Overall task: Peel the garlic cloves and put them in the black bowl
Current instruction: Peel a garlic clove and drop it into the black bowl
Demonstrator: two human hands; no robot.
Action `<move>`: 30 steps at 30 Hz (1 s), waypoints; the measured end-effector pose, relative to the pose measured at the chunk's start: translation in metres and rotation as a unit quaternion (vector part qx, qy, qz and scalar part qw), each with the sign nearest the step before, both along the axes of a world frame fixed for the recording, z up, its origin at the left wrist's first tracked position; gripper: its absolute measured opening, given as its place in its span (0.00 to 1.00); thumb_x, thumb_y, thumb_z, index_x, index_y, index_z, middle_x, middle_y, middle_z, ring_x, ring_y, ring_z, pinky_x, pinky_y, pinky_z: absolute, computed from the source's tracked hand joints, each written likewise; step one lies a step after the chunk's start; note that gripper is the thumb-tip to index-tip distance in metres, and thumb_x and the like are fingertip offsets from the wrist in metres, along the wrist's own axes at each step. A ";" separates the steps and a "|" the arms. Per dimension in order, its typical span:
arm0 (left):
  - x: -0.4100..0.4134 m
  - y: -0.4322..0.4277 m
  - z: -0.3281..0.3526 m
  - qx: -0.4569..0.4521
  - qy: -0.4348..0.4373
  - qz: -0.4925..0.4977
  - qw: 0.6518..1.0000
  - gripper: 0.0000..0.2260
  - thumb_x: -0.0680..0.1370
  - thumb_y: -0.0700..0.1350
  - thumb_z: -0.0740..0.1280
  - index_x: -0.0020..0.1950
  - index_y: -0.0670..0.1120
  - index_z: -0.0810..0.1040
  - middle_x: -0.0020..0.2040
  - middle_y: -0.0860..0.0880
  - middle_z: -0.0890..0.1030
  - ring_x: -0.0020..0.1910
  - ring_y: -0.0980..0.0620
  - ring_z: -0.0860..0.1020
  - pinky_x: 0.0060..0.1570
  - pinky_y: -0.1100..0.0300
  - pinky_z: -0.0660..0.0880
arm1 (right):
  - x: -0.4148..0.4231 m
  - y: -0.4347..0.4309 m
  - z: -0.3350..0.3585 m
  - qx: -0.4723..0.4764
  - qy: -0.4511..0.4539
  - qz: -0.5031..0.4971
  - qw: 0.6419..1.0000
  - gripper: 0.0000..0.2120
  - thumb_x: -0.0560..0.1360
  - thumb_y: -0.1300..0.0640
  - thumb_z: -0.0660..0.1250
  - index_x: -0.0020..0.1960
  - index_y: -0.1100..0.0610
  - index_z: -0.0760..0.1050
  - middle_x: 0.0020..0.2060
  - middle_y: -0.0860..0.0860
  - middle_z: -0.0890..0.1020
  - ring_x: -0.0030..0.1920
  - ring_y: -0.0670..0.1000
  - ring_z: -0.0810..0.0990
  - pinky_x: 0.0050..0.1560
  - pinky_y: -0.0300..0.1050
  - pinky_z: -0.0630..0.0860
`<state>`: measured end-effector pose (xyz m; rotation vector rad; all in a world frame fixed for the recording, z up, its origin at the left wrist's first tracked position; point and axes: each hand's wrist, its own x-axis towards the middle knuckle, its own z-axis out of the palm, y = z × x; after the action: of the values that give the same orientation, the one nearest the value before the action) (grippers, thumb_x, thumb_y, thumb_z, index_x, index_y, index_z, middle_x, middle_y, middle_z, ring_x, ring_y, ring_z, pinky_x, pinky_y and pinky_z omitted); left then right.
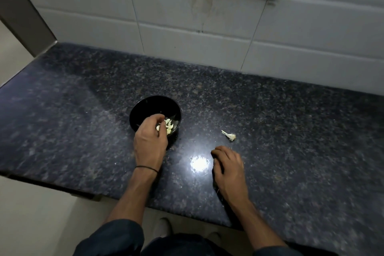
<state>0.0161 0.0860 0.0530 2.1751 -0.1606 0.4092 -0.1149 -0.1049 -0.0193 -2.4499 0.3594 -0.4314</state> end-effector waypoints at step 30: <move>-0.023 -0.072 -0.056 0.093 0.157 -0.238 0.954 0.07 0.75 0.40 0.67 0.41 0.52 0.73 0.45 0.57 0.72 0.44 0.55 0.74 0.47 0.57 0.73 | 0.053 -0.040 0.021 0.041 -0.035 -0.101 0.993 0.06 0.80 0.63 0.65 0.49 0.58 0.80 0.46 0.50 0.78 0.48 0.49 0.74 0.51 0.42 0.73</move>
<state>-0.0068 0.0142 -0.0035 2.2568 -0.5491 -0.2332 -0.0614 -0.1445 0.0018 -2.3217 0.5868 -0.5757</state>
